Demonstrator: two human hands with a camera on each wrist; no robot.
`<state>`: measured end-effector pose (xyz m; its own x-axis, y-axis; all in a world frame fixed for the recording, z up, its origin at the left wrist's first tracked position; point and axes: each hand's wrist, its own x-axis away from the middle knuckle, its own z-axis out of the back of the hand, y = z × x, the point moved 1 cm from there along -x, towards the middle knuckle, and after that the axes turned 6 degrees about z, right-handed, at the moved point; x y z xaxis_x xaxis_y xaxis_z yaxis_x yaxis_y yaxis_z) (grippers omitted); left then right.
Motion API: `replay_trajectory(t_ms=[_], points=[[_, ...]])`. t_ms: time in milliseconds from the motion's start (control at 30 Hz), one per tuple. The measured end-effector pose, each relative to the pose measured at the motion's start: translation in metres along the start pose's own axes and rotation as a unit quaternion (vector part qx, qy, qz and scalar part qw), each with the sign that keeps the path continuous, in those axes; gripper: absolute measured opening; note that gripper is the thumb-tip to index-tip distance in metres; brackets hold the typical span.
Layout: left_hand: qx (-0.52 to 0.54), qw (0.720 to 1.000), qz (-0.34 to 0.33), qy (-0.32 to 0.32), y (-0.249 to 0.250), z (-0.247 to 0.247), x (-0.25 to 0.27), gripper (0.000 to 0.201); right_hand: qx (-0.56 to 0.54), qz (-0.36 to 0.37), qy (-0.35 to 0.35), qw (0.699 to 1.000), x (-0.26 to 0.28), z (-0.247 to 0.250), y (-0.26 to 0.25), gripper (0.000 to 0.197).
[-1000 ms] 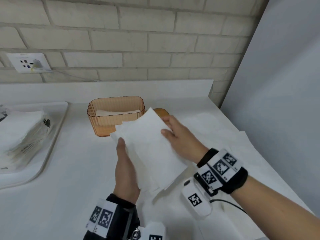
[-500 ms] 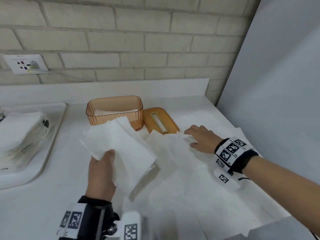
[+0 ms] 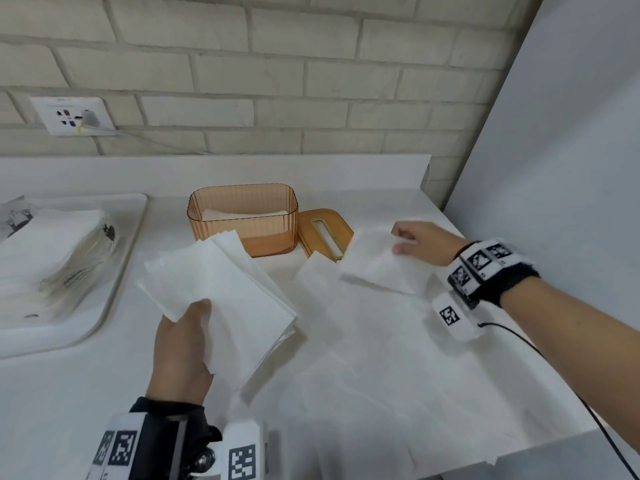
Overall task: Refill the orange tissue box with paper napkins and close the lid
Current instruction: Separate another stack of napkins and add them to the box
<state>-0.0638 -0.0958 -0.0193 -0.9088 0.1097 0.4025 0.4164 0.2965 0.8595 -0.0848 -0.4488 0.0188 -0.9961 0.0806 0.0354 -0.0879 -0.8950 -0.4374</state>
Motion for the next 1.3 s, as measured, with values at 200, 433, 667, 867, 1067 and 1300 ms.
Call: replay_trajectory(t_ms=[200,433,667,867,1067,1300], points=[[0.007,1.0,0.004,0.015,0.001,0.004,0.002,0.014,-0.157,0.046,-0.154,0.974,0.004,0.008,-0.047,0.009],[0.016,1.0,0.009,0.016,0.0,0.002,0.003,0.016,0.205,0.103,-0.289,0.93,0.0,-0.067,-0.051,0.028],[0.012,1.0,0.011,0.025,-0.001,0.001,-0.001,0.015,0.21,0.167,-0.212,0.94,0.002,-0.081,-0.042,0.038],[0.012,1.0,0.007,0.019,0.0,-0.004,-0.006,0.017,0.249,0.173,-0.187,0.934,0.003,-0.083,-0.036,0.036],[-0.001,1.0,-0.001,0.009,0.002,-0.01,-0.009,0.019,0.116,0.098,-0.134,0.979,0.001,-0.056,-0.033,0.035],[-0.023,1.0,0.01,-0.015,-0.009,-0.015,-0.016,0.016,-0.16,0.062,0.008,0.985,0.006,0.007,-0.051,0.009]])
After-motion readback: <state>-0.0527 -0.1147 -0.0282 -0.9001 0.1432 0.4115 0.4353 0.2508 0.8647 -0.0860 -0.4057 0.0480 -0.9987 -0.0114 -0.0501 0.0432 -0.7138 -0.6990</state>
